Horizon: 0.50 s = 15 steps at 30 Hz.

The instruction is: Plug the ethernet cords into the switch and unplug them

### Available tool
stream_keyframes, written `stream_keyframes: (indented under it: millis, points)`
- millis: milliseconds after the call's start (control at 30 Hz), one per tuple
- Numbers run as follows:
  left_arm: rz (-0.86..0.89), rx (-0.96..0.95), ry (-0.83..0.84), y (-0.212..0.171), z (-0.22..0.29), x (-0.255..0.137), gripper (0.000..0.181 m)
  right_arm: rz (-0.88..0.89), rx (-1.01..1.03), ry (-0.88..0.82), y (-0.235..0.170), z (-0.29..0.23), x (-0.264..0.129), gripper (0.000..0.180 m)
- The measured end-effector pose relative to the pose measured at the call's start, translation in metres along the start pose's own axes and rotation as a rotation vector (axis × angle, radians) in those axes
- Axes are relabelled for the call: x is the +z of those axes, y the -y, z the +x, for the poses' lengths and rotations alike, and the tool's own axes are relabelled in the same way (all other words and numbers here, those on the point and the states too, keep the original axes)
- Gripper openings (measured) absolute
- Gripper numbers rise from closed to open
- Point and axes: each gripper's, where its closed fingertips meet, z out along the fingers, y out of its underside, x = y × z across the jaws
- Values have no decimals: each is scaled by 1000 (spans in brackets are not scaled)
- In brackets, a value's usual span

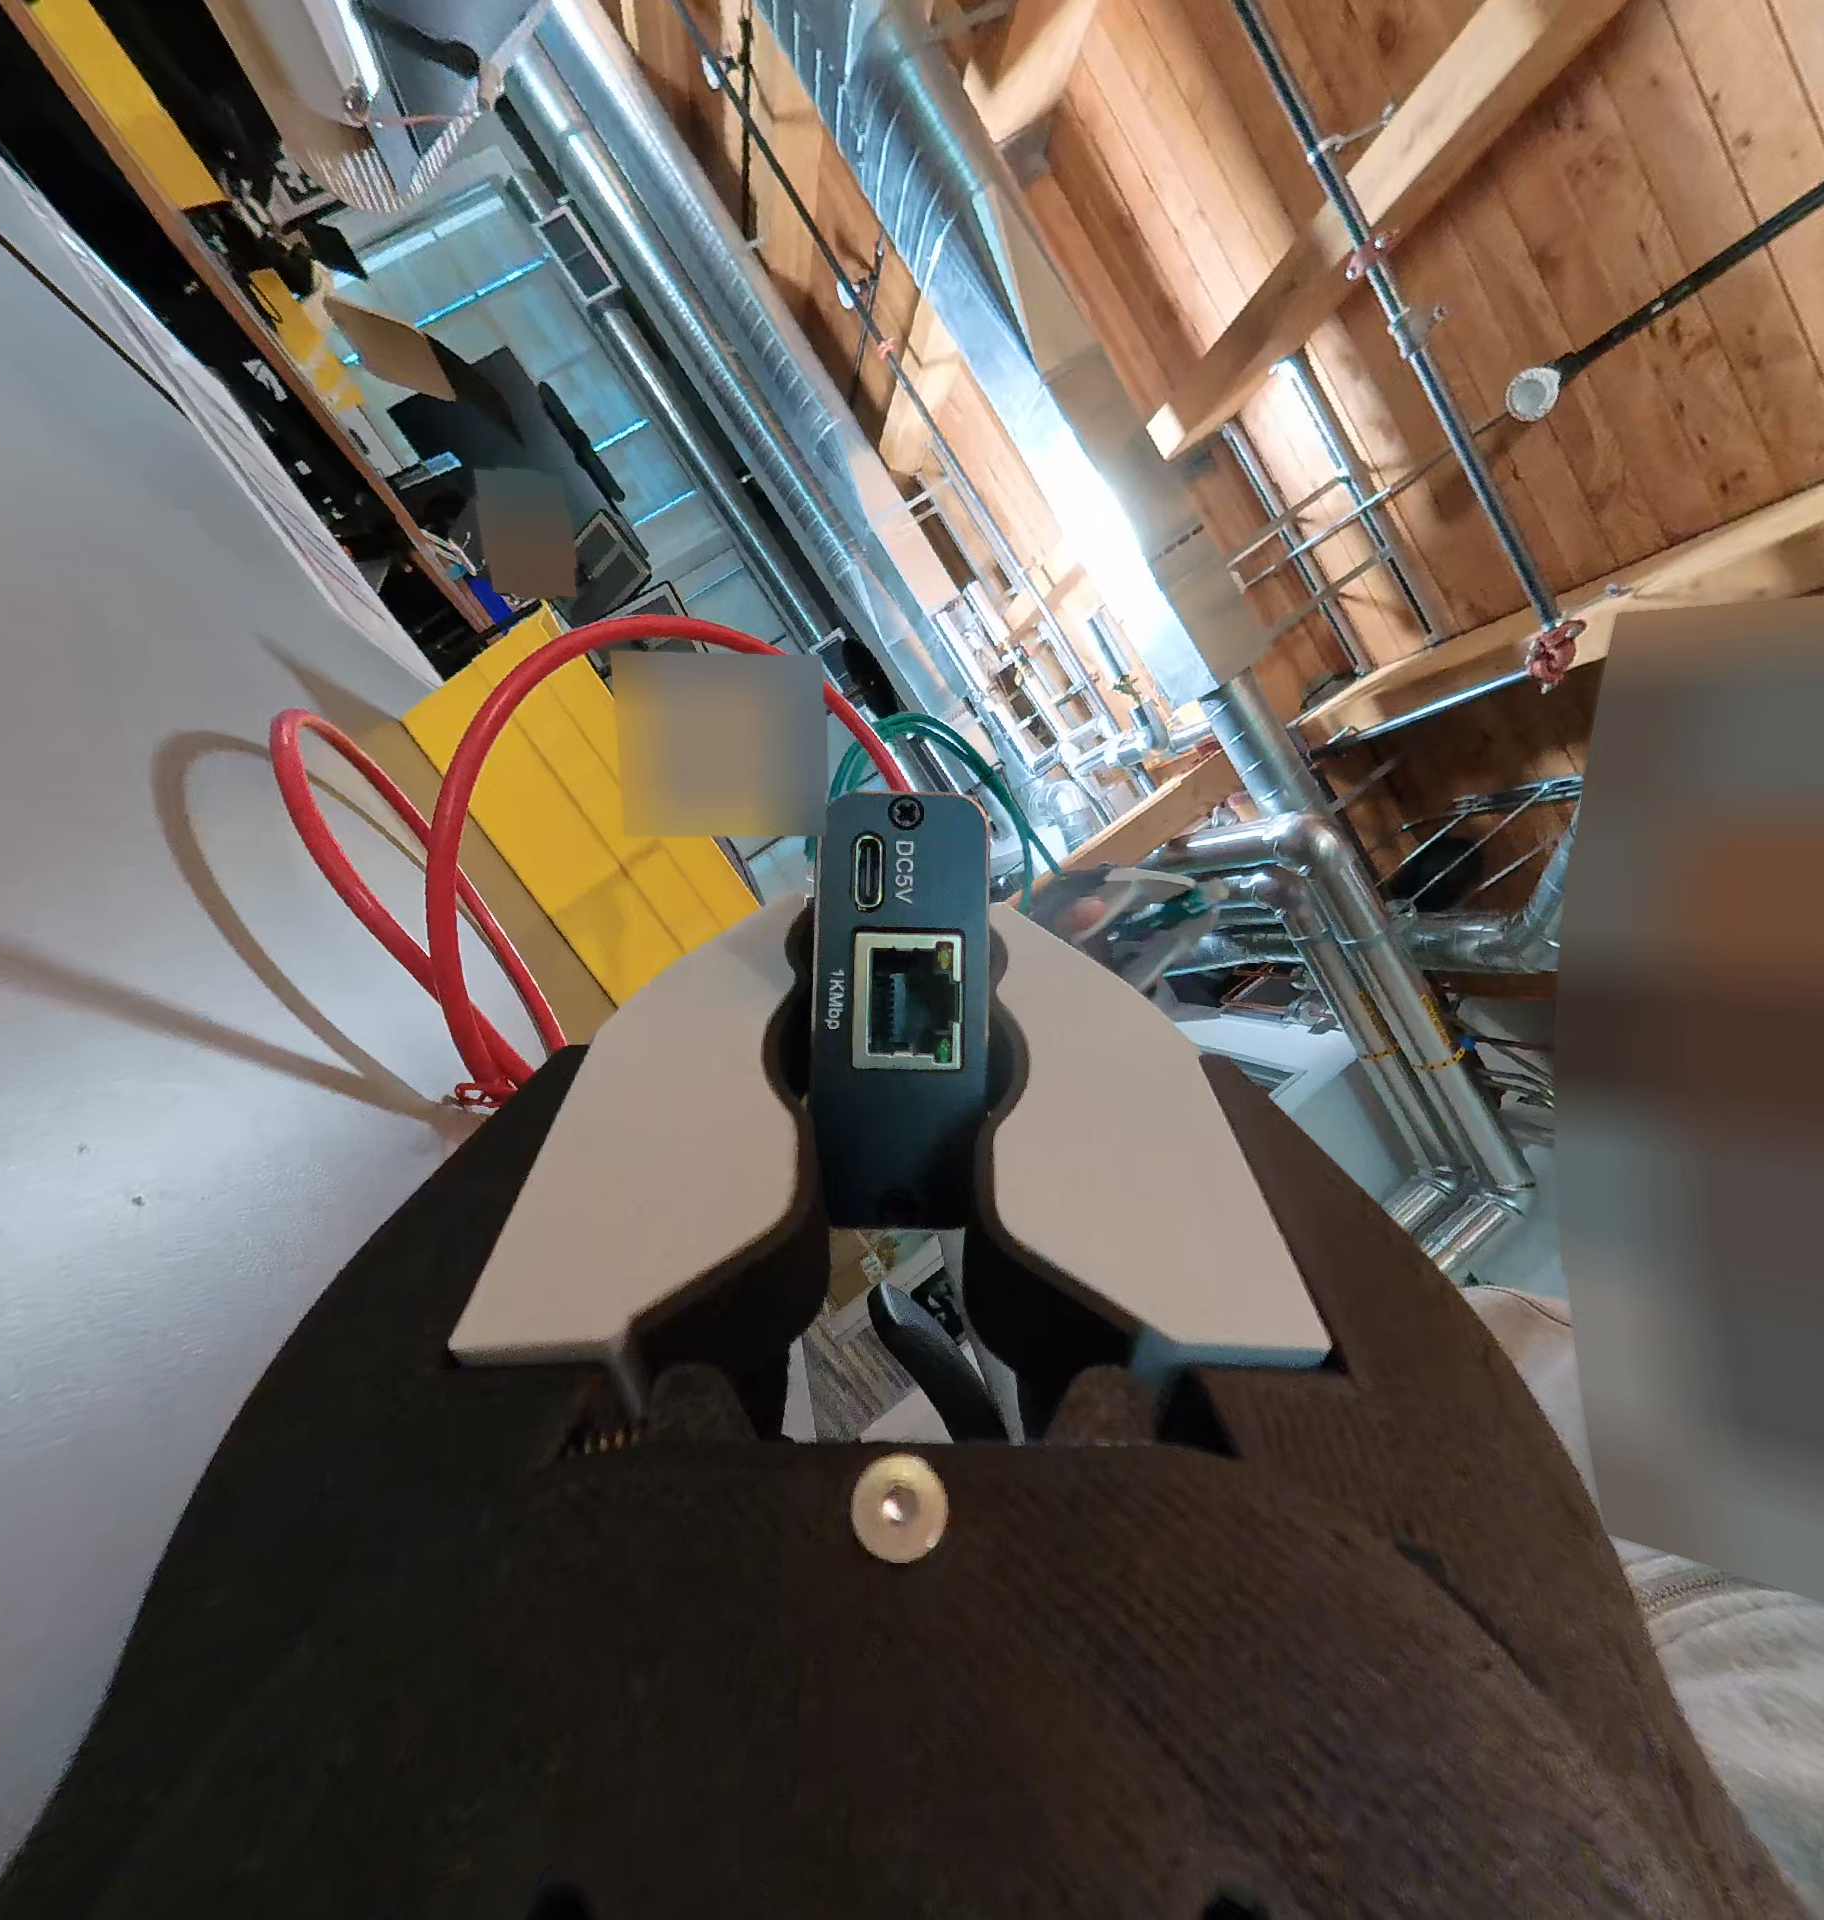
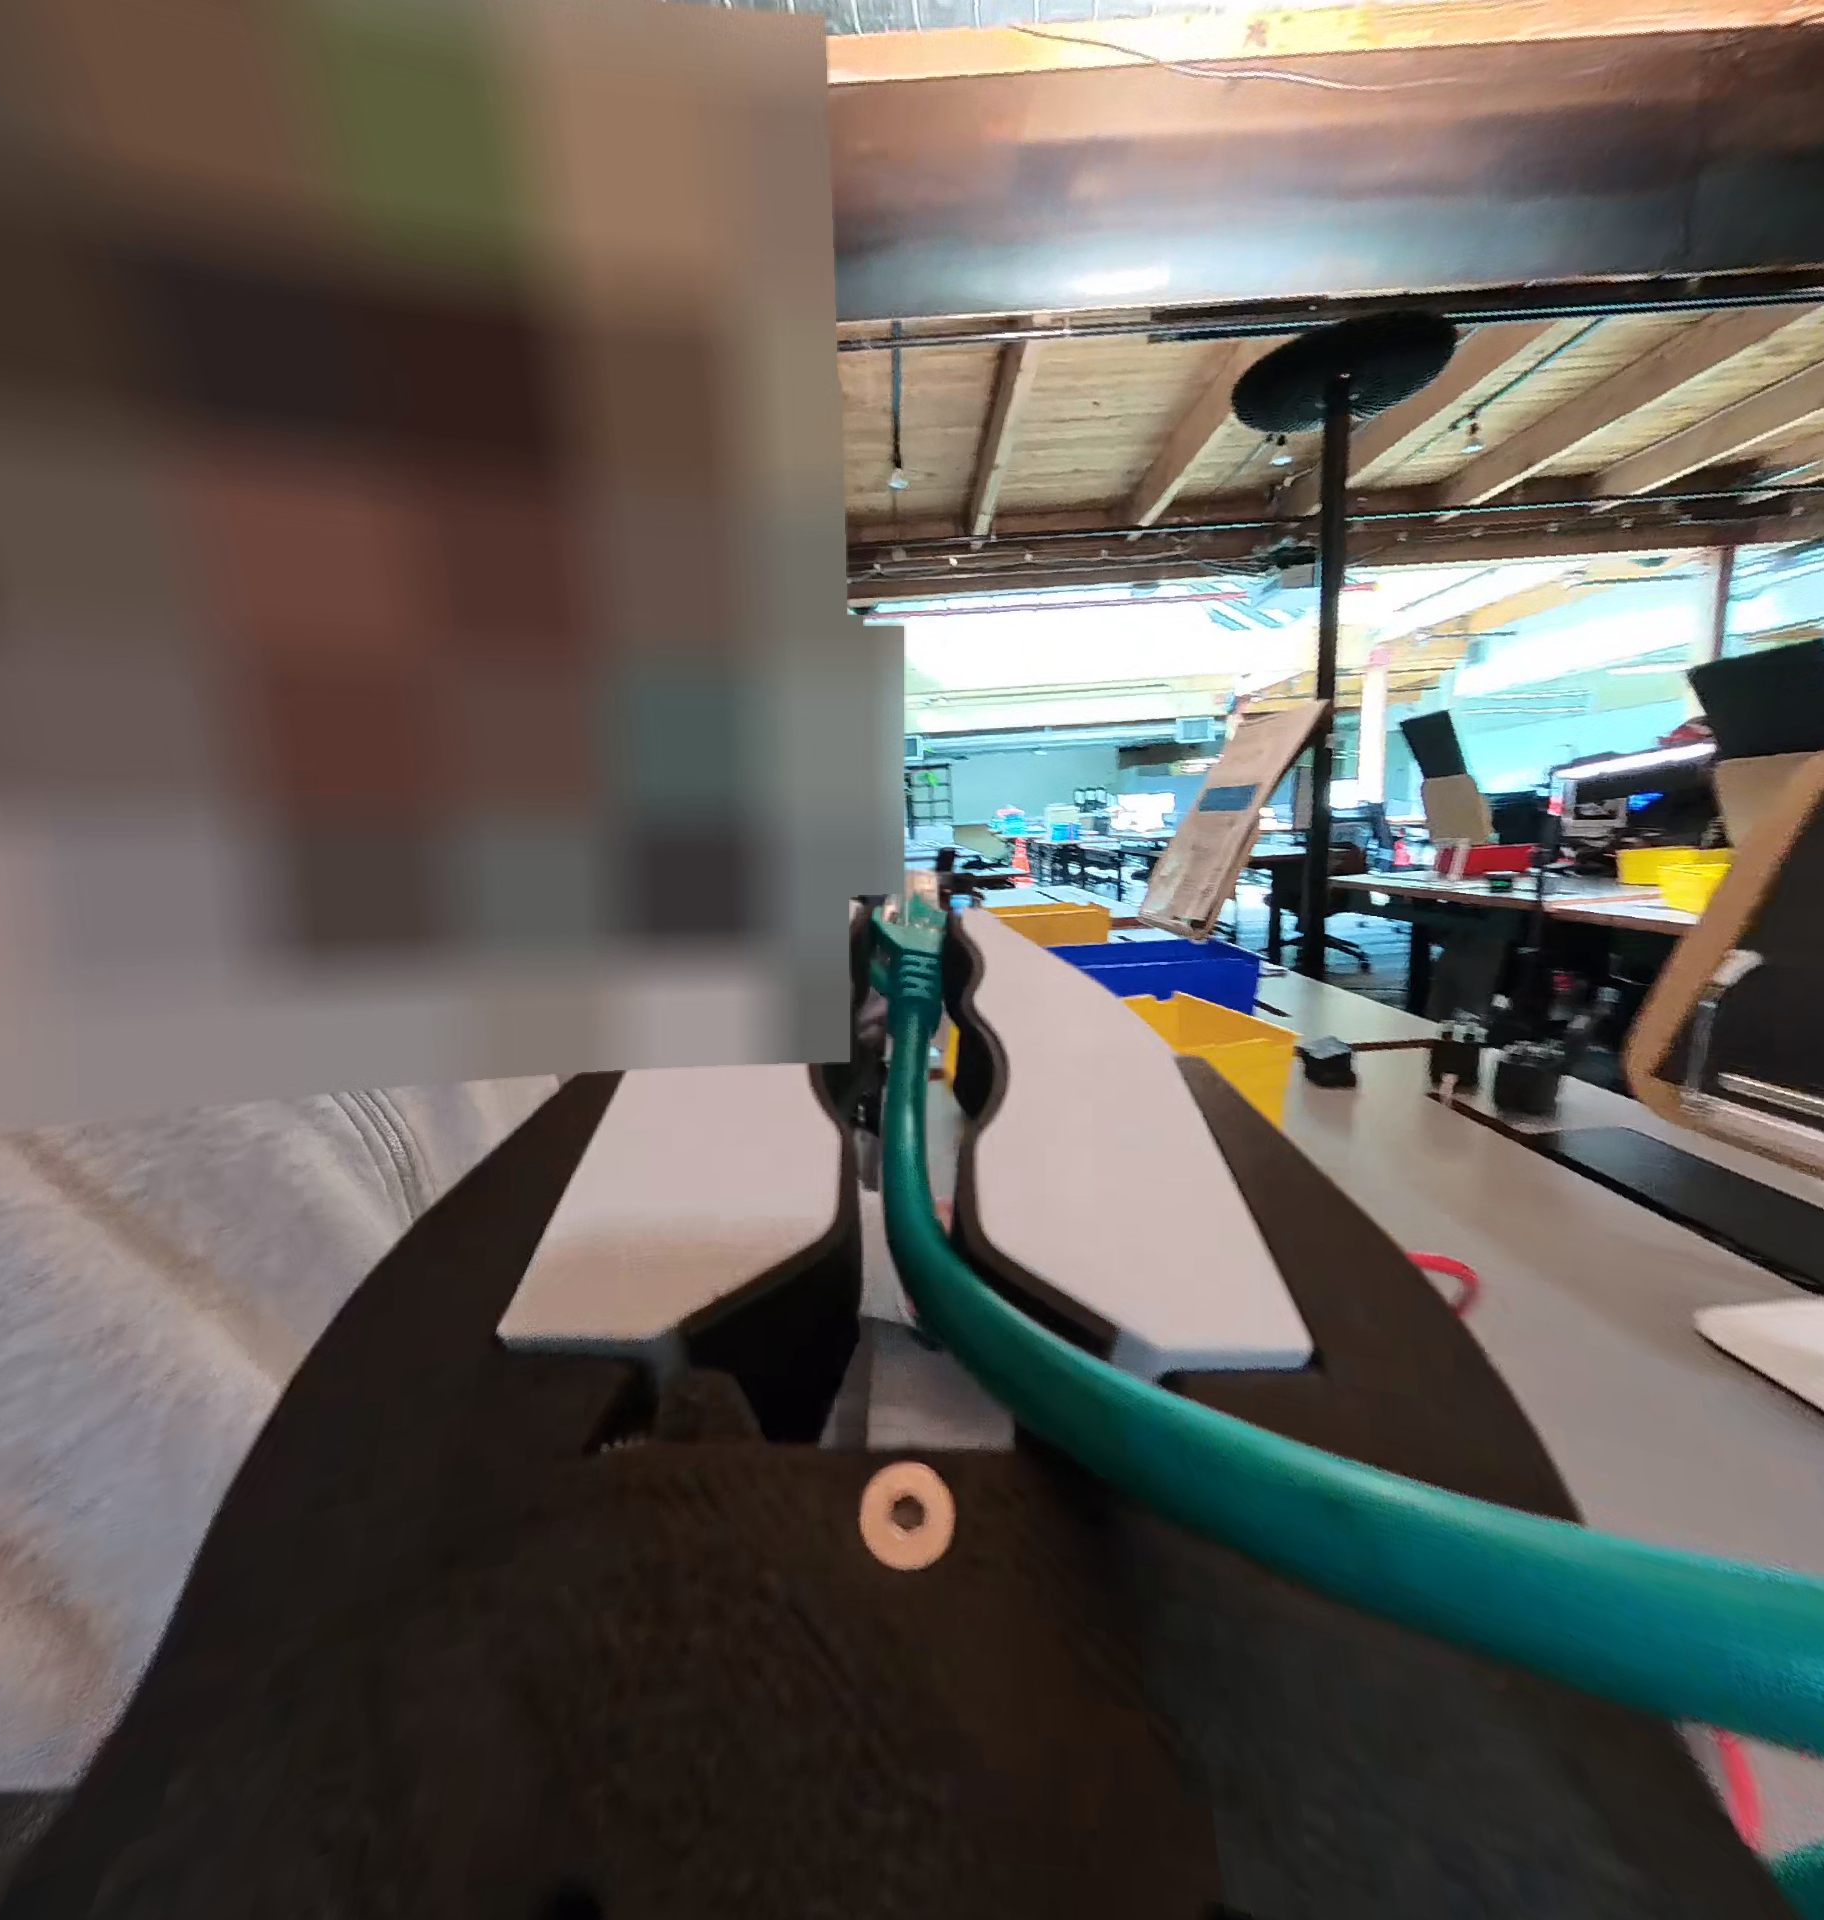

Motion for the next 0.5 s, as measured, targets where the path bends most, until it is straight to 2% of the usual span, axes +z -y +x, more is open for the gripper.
stream_keyframes:
  millis: [33, 200, 267, 333, 400, 500]
  points:
    - [-5, 1, 0, -1, 0, 1, 25, -15, 4, -28, 1, 6, -10, 12]
    - [-13, 5, 1, -3, 0, 2, 25, -59, 178, -226, -22, 64, -81, 13]
    - [-18, 6, 0, -4, 1, 2, 25, -71, 298, -411, -40, 99, -121, 13]
    - [-21, 6, 0, -4, 1, 2, 26, -116, 522, -601, -70, 124, -161, 13]
    - [-21, 4, 0, -4, 0, 2, 26, -173, 720, -691, -99, 131, -185, 14]
    - [-23, -1, -2, -4, 0, 2, 25, -251, 825, -770, -123, 132, -203, 14]
